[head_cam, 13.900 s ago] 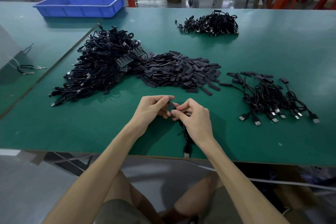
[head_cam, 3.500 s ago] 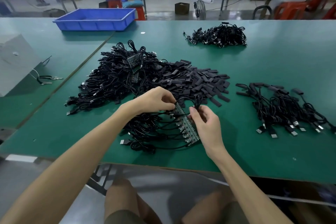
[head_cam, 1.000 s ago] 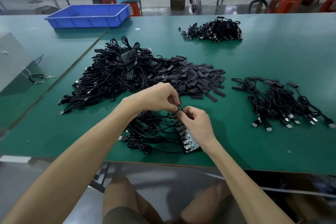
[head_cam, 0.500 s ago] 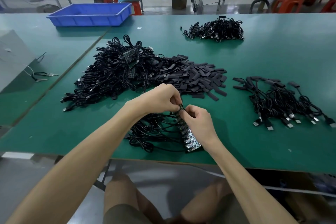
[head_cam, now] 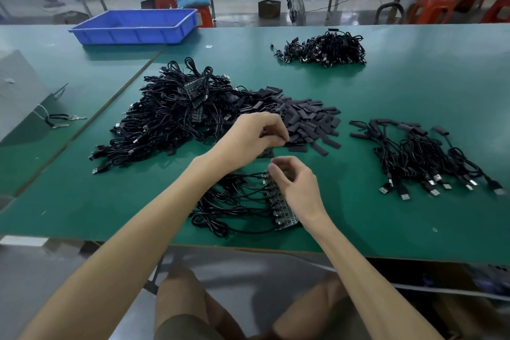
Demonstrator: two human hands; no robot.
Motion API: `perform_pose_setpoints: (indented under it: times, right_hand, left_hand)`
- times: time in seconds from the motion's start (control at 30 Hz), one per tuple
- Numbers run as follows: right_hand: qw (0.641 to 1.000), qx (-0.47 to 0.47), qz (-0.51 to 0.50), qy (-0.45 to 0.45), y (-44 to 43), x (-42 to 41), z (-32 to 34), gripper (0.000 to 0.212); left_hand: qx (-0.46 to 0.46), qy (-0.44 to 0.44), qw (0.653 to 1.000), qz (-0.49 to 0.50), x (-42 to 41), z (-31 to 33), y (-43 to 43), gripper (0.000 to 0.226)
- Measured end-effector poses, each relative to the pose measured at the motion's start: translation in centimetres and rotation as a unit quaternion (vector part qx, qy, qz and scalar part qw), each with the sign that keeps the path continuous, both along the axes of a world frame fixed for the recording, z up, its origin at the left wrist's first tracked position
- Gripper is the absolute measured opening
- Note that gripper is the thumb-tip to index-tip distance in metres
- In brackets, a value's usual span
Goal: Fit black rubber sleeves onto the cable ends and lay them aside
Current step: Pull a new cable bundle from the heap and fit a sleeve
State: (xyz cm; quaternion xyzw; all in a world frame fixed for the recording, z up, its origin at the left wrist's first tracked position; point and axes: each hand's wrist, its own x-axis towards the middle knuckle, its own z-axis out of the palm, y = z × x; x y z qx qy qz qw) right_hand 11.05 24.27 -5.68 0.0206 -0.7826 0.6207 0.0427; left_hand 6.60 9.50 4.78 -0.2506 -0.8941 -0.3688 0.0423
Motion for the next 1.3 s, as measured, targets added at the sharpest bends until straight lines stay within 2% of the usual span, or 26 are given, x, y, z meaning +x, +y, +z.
perform_pose_setpoints:
  times: [0.03, 0.1, 0.23, 0.3, 0.33, 0.4, 0.47, 0.5, 0.6, 0.67, 0.87, 1.07, 1.2, 1.3]
  right_hand:
    - [1.000, -0.014, -0.002, -0.001, 0.0, 0.0, 0.0, 0.028]
    - [1.000, -0.024, -0.010, 0.000, 0.1, -0.1, 0.0, 0.038]
    - [0.995, -0.080, -0.024, 0.047, 0.5, 0.0, -0.3, 0.034]
    - [0.993, -0.105, -0.037, 0.041, 0.6, -0.1, -0.4, 0.025]
    - [0.992, -0.113, -0.044, 0.036, 0.6, -0.1, -0.3, 0.021]
    - [0.988, -0.135, -0.072, 0.032, 0.7, -0.1, -0.4, 0.026]
    - [0.977, -0.179, -0.116, 0.021, 0.9, -0.1, -0.4, 0.031]
    - [0.968, -0.209, -0.140, 0.016, 1.2, -0.2, -0.5, 0.033]
    - [0.942, -0.277, -0.188, 0.011, 1.5, -0.2, -0.5, 0.034]
    - [0.940, -0.282, -0.190, 0.013, 1.5, -0.1, -0.4, 0.035]
    - [0.936, -0.302, -0.181, 0.015, 1.6, -0.1, -0.2, 0.033]
    - [0.935, -0.298, -0.191, 0.036, 1.3, -0.1, -0.2, 0.031]
    - [0.941, -0.282, -0.184, 0.039, 1.3, -0.2, -0.2, 0.032]
    - [0.946, -0.283, -0.157, 0.030, 1.4, -0.2, -0.1, 0.033]
  left_hand:
    - [0.028, -0.016, 0.999, -0.003, 0.1, -0.1, 0.3, 0.013]
    - [0.025, -0.028, 0.999, -0.013, 0.3, -0.6, 1.0, 0.012]
    - [0.021, -0.059, 0.996, -0.062, 1.1, -2.0, 2.2, 0.017]
    - [0.042, -0.048, 0.997, -0.044, 1.7, -2.7, 2.5, 0.027]
    - [0.059, -0.029, 0.998, -0.016, 2.2, -3.1, 2.6, 0.032]
    - [0.080, 0.066, 0.994, 0.038, 4.2, -4.3, 3.0, 0.031]
    - [0.050, 0.172, 0.984, 0.021, 6.8, -6.1, 3.0, 0.021]
    - [0.011, 0.189, 0.982, -0.008, 7.6, -7.1, 2.9, 0.018]
    - [-0.126, 0.157, 0.978, -0.053, 8.1, -9.1, 1.9, 0.017]
    - [-0.158, 0.145, 0.976, -0.047, 7.5, -9.3, 1.4, 0.016]
    - [-0.189, 0.105, 0.976, -0.001, 6.1, -9.0, -1.6, 0.026]
    - [-0.180, 0.022, 0.983, 0.039, 5.2, -8.4, -7.2, 0.009]
    - [-0.169, -0.028, 0.982, 0.082, 4.5, -8.0, -10.1, 0.017]
    - [-0.178, -0.019, 0.980, 0.087, 3.8, -8.3, -9.8, 0.021]
